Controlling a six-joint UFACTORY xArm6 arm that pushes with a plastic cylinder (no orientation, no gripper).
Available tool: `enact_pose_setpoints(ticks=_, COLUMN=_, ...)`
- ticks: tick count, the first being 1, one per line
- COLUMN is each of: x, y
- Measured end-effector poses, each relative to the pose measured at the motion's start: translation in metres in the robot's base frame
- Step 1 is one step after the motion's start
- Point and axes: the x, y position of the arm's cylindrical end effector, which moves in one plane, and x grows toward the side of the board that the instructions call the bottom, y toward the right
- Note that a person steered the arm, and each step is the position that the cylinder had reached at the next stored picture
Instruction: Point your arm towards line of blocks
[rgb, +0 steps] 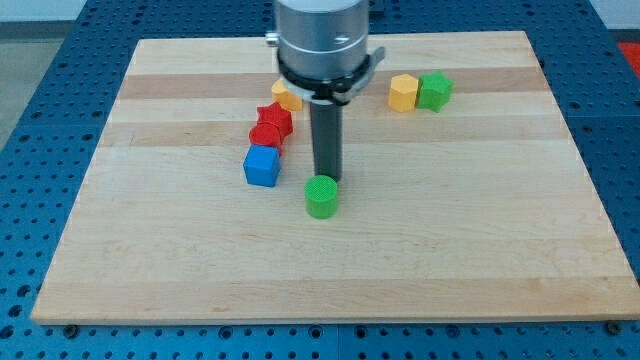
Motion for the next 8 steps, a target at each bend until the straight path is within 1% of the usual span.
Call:
enact_pose_setpoints(ticks=1, x=-0.019, y=0.014)
enact_pose_setpoints(ticks=2, x=-0.029, y=0.024)
enact_pose_setpoints(ticks=4, x=-0.034, y=0.024)
enact_pose_setpoints(ticks=5, x=-0.047, y=0.024)
enact_pose_setpoints(ticks=6, x=-0.054, y=0.02)
enact_pose_setpoints(ticks=8, x=-0.066, y=-0.009)
